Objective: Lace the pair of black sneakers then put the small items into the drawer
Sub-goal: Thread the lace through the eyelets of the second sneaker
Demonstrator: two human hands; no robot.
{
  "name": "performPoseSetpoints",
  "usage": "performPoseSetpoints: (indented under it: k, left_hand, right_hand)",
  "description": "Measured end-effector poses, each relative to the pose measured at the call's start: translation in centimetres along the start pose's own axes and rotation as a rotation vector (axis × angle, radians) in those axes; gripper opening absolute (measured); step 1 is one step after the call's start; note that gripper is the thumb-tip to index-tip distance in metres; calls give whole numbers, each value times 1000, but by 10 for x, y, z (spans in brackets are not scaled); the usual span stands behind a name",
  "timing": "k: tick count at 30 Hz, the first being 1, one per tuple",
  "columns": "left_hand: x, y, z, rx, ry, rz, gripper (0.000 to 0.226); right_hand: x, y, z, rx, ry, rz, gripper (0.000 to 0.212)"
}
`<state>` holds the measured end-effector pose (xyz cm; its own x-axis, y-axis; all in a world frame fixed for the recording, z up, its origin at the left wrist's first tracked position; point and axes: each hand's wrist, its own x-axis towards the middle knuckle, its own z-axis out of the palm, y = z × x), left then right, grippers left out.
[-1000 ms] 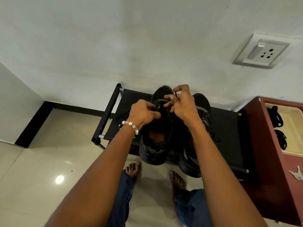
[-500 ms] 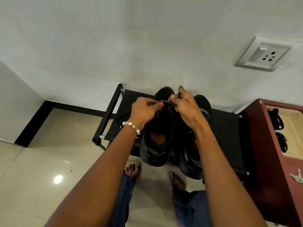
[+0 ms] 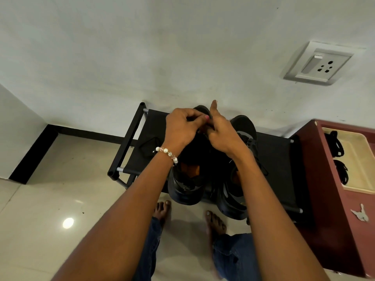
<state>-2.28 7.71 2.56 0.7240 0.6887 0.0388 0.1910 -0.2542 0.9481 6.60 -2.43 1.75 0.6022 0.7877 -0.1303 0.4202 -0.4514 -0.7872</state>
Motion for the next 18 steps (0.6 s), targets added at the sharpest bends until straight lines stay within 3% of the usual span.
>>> performPoseSetpoints:
  k: [3,6,12,18]
  left_hand:
    - [5,-6,-4,-166,92,-188,4]
    - [8,-9,-11,-185,64,-282,7]
    - [9,-18,-18,-18,-16,-270,10]
    - [2,-21,-20,334,-292,-293,55]
  right_hand:
    - [1,-1,0,244,167,-24,48]
    - [0,0,-4,312,274,-46,15]
    - [5,-1,6,105,258,-5,8]
    - [10,5,14,-76,213,101,7]
